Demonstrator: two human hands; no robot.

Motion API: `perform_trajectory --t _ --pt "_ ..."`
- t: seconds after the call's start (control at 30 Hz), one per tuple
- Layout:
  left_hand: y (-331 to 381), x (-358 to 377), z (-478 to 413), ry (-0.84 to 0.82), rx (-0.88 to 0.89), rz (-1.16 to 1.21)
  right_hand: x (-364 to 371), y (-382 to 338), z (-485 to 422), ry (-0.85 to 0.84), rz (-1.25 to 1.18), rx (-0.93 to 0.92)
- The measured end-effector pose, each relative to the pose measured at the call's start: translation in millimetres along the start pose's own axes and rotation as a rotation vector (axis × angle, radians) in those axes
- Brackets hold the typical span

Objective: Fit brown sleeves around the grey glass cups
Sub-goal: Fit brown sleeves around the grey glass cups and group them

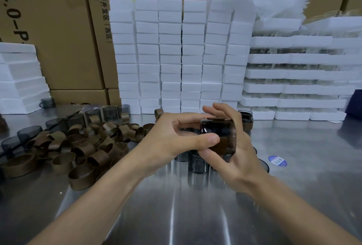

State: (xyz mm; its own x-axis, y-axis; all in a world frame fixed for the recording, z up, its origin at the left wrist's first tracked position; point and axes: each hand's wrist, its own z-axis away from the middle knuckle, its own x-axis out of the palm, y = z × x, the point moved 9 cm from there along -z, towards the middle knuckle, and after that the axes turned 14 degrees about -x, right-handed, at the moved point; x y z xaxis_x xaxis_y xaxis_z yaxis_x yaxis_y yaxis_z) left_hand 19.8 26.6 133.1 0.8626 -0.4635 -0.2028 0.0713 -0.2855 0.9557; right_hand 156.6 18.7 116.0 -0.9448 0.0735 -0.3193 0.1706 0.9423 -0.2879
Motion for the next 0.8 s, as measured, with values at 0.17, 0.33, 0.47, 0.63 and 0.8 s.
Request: perform_trajectory --t 0.17,0.33,0.47,0.63,0.8 --pt "-3.0 1.3 -1.7 -0.007 0.011 0.006 -1.0 1.8 2.7 -0.003 0.024 0.007" --pt "-10.4 0.6 -6.8 0.021 -0.035 0.04 -3.1 5.4 -2.8 -0.024 0.035 0.05" --pt "-33.8 11.3 -13.8 0.027 -0.212 0.334 -9.8 5.3 -9.2 -0.013 0.053 0.067" --pt "-57.9 31.5 -16.7 -0.018 -0.439 0.69 -14.8 12.8 -8.1 0.104 -0.019 0.191" --pt "-69.5 23.7 -18.6 0.046 -0.47 0.67 -13.2 18.7 -6.9 0.077 0.019 0.291"
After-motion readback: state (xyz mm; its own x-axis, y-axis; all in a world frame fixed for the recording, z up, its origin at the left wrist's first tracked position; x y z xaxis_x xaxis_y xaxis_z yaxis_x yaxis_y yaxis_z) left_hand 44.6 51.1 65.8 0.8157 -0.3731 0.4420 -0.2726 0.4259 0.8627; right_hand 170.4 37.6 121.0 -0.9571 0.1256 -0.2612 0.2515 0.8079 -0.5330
